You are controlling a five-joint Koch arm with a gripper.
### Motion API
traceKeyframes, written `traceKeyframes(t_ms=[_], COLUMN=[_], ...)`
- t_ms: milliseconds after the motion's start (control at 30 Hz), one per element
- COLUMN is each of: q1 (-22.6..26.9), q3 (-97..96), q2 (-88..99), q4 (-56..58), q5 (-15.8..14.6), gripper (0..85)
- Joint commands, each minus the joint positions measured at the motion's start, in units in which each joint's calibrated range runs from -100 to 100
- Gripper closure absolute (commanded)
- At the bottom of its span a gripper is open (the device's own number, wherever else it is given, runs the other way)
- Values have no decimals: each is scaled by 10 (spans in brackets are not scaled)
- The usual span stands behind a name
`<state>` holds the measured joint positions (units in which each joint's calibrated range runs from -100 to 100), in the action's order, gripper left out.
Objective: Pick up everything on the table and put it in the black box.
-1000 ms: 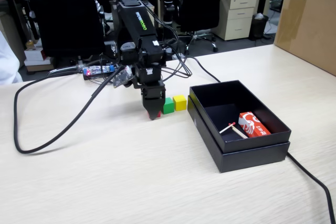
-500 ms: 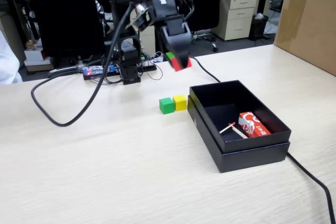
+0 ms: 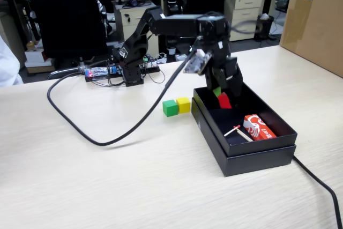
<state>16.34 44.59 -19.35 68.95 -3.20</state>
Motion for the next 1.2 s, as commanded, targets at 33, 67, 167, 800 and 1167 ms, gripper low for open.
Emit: traceKeyframes(t_ms=[33,67,167,800,1167], q1=[3,3,4,-7,-52], q3=[35,35,31,6,-270], q2=[-2,-2,-9,218,601], q4=[-4,-4,-3,1,0], q5=[9,9,7,-7,-7], gripper=[813,811,737,411,375])
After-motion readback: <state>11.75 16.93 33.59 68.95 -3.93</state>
